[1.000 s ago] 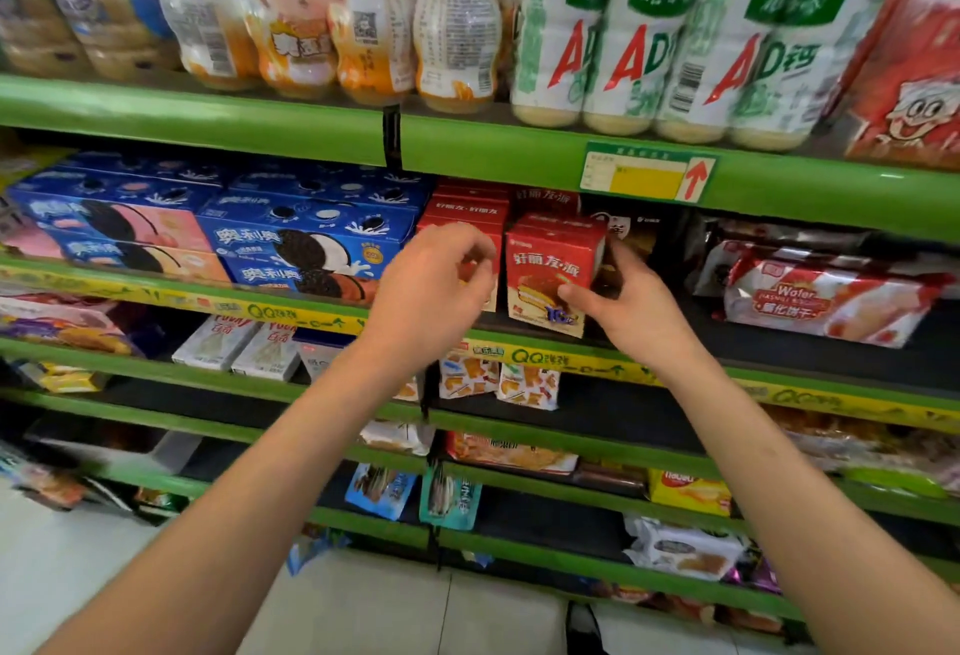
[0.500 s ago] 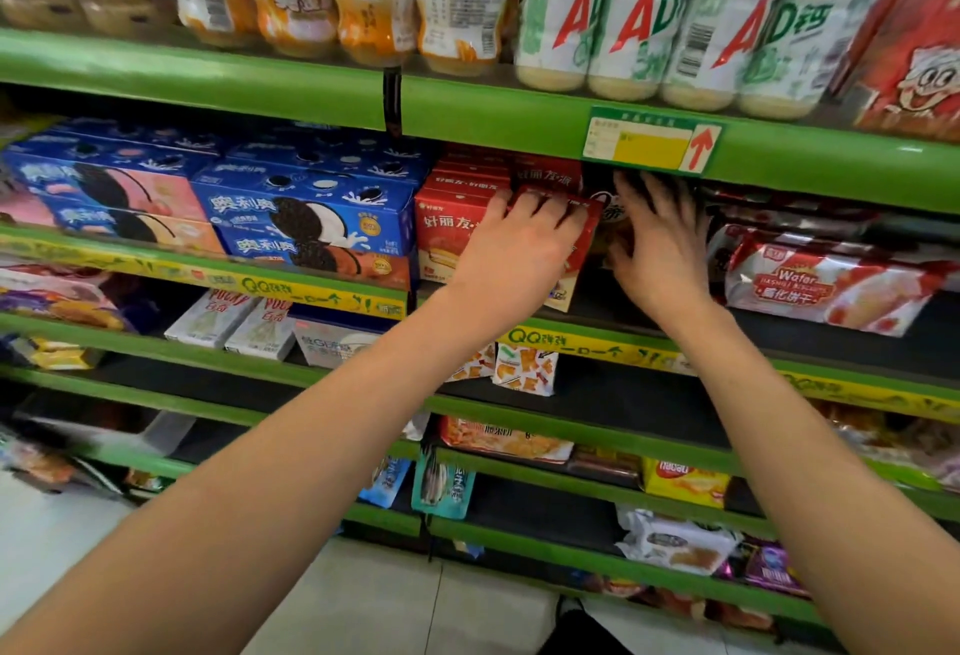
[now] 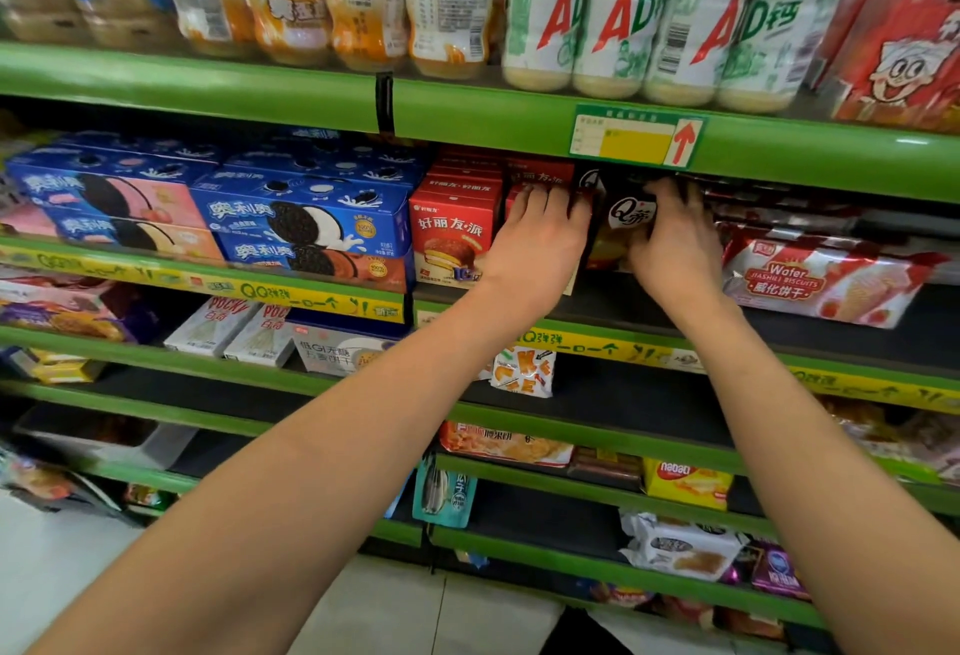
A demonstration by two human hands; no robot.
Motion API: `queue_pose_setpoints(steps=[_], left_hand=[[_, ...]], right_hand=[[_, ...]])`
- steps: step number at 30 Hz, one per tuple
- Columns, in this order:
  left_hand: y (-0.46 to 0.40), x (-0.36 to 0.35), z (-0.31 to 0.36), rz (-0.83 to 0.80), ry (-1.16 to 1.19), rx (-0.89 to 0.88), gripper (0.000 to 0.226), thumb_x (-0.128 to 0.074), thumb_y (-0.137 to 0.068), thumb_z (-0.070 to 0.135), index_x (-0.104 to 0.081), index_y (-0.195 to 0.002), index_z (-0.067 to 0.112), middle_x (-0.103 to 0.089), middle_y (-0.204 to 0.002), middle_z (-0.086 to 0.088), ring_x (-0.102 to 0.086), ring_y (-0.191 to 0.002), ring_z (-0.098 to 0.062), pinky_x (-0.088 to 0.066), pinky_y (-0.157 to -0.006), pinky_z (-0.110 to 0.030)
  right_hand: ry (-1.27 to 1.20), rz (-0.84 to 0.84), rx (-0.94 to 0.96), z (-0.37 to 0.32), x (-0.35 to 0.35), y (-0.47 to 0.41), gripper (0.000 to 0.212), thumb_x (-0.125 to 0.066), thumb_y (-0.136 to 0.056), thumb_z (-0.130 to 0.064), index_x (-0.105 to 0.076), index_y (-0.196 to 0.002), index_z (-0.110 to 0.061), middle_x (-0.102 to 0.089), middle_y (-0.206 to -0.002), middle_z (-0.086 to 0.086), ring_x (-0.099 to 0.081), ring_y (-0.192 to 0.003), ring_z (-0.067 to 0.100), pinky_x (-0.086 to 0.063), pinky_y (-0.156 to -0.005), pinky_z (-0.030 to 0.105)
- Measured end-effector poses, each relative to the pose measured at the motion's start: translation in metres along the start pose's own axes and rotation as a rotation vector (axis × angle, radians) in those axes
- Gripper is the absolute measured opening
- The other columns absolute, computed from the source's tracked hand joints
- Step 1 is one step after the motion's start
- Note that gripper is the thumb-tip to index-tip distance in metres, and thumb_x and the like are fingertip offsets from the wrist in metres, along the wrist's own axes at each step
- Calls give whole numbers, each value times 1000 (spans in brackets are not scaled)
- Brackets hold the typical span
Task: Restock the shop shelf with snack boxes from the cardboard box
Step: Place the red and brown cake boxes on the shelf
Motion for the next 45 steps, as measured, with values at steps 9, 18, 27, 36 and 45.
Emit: queue_pose_setpoints(steps=[9,18,27,36,45], left_hand=[[-27,-13,-11,-131,1,77,37,-39,-97,7,-43,-134,2,-51,-132,-21,-44,-128,-39,-21,-117,-49],[-46,-11,-19,-227,-85,125,48,-48,-96,10,-40,-143,12,-48,-144,-16,-41,-137,-35,-20,-117,-54],[-33,-2,-58,-350,123,153,61,-53,-92,50,-44,-143,18,-41,-152,-15,-33,-142,-36,-22,-116,-53],[-7,-4,-110,-505,149,72,102,-76,-82,35,-9,-157,19,-25,-161,-9,-27,-146,-27,-23,-118,-39],[-14,-6,-103,-473,99,64,80,-70,-88,18,-24,-153,12,-25,-159,-13,-24,-146,-32,-22,-119,-40]], right_hand=[[-82,-53,56,-10,-11,2,68,-66,-84,-10,-41,-146,-19,-30,-154,16,-41,-134,41,-39,-105,46],[-32,-86,32,-15,-24,4,83,-77,-80,-32,-33,-149,-21,-19,-160,11,-33,-137,39,-43,-100,51],[78,-17,74,-14,-23,13,84,-74,-80,-40,-31,-150,-24,-22,-158,15,-30,-137,44,-31,-109,58],[260,-9,345,-46,-23,1,79,-67,-84,-48,-34,-151,-23,-35,-157,8,-25,-146,36,-6,-117,65],[325,47,248,-55,-35,-8,72,-72,-80,-50,-46,-142,-24,-52,-142,10,-43,-131,40,-25,-107,65]])
Point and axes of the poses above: each hand's wrist, its own y-axis away from the middle knuckle, its own x-axis out of the back of the hand, z = x × y, the point moved 4 cm from there along -y, towards the middle knuckle
